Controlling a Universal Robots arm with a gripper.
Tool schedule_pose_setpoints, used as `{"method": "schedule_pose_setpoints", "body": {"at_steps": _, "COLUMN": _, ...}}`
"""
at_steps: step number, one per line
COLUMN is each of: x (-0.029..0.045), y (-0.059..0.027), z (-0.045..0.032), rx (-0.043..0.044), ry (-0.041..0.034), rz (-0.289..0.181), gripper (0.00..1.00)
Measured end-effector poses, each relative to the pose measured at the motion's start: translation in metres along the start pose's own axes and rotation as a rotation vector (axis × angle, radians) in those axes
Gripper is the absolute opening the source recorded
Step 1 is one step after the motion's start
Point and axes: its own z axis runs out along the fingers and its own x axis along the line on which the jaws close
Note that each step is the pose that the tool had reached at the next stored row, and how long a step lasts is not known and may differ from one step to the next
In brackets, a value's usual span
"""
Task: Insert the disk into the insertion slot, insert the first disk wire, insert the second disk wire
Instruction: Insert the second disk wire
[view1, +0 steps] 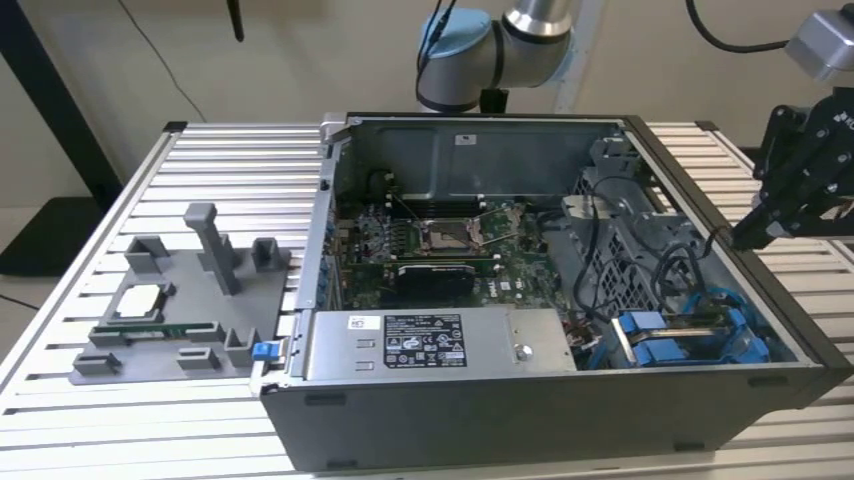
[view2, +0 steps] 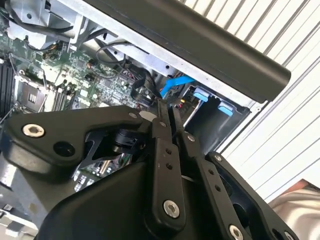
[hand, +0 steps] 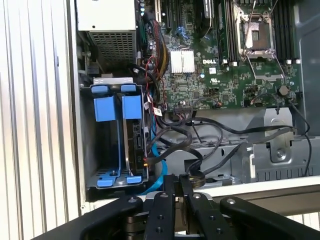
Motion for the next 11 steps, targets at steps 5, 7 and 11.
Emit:
{"method": "schedule_pose_setpoints", "body": {"at_steps": 5, "x": -0.0009, "y": 0.0041, "z": -0.0087, "rx": 0.0010, "ry": 0.0000, "rz": 0.000, "gripper": 0.00}}
{"method": "schedule_pose_setpoints", "body": {"at_steps": 7, "x": -0.0009, "y": 0.0060, "z": -0.0102, "rx": 0.0019, "ry": -0.0001, "rz": 0.000, "gripper": 0.00}}
{"method": "schedule_pose_setpoints", "body": {"at_steps": 11, "x": -0.0009, "y": 0.0093, "z": -0.0121, "rx": 0.0034, "ry": -0.0003, "rz": -0.001, "gripper": 0.00}}
